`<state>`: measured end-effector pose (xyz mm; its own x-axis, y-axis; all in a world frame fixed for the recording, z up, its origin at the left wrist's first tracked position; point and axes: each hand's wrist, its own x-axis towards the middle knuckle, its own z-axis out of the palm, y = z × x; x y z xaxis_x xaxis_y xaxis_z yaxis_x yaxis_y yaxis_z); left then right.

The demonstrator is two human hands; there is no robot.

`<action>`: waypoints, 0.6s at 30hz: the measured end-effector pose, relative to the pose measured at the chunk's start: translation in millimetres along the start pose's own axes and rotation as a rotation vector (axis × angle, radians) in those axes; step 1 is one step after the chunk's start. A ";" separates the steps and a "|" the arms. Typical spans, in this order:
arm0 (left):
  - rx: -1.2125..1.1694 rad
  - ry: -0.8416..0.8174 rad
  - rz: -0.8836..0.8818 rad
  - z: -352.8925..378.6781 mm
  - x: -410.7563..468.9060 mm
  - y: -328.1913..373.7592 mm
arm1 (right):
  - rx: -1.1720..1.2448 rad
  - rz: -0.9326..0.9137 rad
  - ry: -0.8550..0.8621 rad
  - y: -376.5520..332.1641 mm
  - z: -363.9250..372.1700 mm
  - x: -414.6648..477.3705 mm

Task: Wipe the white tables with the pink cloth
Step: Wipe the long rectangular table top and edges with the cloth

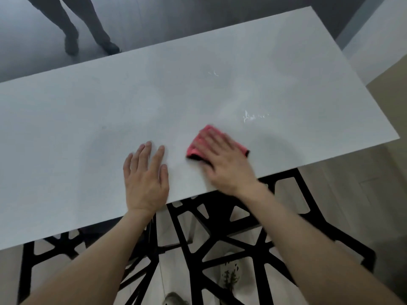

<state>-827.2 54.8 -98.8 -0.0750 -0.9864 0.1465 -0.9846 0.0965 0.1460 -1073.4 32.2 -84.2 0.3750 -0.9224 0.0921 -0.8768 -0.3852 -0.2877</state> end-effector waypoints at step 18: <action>-0.018 0.030 -0.009 10.7 -2.8 -4.9 | -0.026 0.009 0.055 81.9 -21.8 47.6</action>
<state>-823.9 55.7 -110.4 -0.0614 -0.9827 0.1745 -0.9822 0.0905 0.1645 -1133.9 -43.9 -82.6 0.3507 -0.9257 0.1417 -0.8878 -0.3768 -0.2643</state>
